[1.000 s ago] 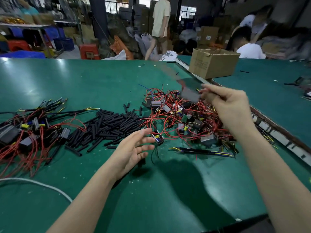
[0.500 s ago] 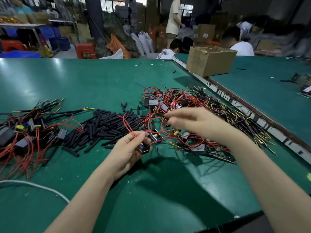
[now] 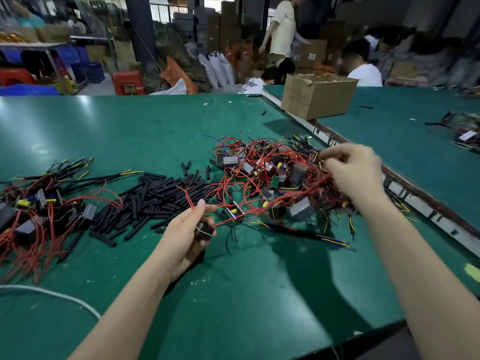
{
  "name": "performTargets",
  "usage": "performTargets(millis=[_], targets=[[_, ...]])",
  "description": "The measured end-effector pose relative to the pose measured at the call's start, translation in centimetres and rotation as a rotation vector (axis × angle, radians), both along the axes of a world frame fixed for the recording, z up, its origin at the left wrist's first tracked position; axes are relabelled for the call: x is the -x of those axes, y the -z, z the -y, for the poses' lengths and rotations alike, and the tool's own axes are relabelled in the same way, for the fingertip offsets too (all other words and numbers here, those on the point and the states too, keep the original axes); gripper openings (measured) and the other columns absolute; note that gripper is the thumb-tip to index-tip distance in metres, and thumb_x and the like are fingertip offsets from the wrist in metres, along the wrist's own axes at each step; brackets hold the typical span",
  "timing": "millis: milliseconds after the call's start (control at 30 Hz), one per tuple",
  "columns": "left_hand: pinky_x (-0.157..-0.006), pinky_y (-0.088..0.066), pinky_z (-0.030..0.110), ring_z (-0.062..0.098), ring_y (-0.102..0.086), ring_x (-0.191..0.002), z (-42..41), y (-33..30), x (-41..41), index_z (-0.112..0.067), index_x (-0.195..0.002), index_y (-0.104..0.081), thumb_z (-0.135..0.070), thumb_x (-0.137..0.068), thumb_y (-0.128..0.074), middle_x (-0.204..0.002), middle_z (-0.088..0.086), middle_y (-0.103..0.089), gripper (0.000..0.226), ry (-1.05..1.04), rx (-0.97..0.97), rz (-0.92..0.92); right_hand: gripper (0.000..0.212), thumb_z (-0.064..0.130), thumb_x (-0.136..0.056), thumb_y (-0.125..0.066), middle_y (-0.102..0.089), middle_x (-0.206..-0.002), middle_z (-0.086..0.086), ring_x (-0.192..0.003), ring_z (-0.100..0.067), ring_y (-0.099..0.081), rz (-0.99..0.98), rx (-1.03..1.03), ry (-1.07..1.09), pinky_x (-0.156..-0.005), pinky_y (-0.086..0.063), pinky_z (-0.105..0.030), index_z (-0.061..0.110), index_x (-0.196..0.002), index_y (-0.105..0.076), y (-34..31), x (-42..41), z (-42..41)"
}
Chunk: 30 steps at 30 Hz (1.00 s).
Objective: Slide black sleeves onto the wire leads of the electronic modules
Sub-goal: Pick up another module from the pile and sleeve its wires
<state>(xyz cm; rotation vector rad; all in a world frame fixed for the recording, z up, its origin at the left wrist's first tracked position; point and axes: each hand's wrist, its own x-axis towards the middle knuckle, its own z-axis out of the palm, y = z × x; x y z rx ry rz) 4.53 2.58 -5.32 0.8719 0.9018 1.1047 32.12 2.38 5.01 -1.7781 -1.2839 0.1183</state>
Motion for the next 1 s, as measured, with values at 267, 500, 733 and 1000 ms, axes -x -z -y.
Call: performTargets(millis=[267, 500, 733, 1000], targets=[[-0.042, -0.042, 0.014, 0.010, -0.058, -0.053, -0.2, 0.0, -0.2, -0.018, -0.081, -0.071, -0.046, -0.071, -0.063, -0.063, -0.003, -0.060, 0.031, -0.071, 0.023, 0.008, 0.018, 0.040, -0.078, -0.074, -0.066, -0.095, 0.015, -0.087, 0.000, -0.057, -0.114, 0.369, -0.347, -0.073, -0.041, -0.025, 0.033, -0.094, -0.070, -2.6, 0.4, 0.1], [-0.048, -0.050, 0.016, 0.008, -0.067, -0.066, -0.4, 0.1, 0.0, -0.022, -0.101, -0.058, -0.040, -0.065, -0.071, -0.083, -0.001, -0.072, 0.043, -0.094, 0.018, 0.120, 0.019, 0.036, -0.086, -0.065, -0.065, -0.085, 0.005, -0.079, -0.012, -0.056, 0.142, 0.125, -0.119, -0.068, -0.043, -0.025, 0.022, -0.099, -0.069, 1.2, 0.6, 1.7], [-0.094, -0.042, 0.037, 0.024, -0.055, -0.108, 0.3, 0.4, 0.1, -0.019, -0.141, -0.033, -0.028, -0.082, -0.071, -0.115, 0.003, -0.057, 0.070, -0.223, -0.302, -0.832, 0.033, 0.056, -0.087, -0.057, -0.059, -0.085, 0.018, -0.087, -0.010, -0.056, 0.112, 0.478, -0.276, -0.074, -0.039, -0.027, 0.032, -0.110, -0.058, 3.7, 1.1, 4.1], [-0.087, -0.040, 0.043, 0.029, -0.041, -0.117, 2.5, -4.7, -6.2, -0.029, -0.121, -0.058, -0.040, -0.088, -0.055, -0.124, 0.003, -0.053, 0.035, -0.176, -0.862, -1.455, 0.021, 0.047, -0.088, -0.060, -0.058, -0.065, 0.017, -0.069, -0.012, -0.052, 0.236, 0.373, -0.463, -0.078, -0.042, -0.035, 0.031, -0.075, -0.059, 3.6, 1.9, 4.4]])
